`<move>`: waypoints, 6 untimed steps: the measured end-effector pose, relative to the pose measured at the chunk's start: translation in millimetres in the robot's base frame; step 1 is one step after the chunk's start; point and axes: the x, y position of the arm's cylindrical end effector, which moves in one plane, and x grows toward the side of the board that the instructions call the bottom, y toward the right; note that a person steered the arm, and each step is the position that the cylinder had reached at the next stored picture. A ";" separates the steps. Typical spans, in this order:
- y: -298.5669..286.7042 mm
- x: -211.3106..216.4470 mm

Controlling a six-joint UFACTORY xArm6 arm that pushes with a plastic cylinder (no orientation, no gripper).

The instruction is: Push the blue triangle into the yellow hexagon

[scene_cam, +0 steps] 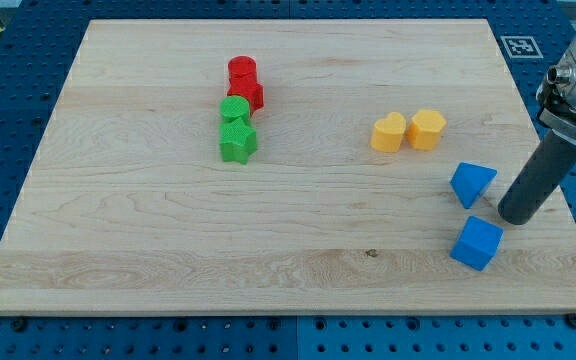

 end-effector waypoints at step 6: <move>-44.7 -41.2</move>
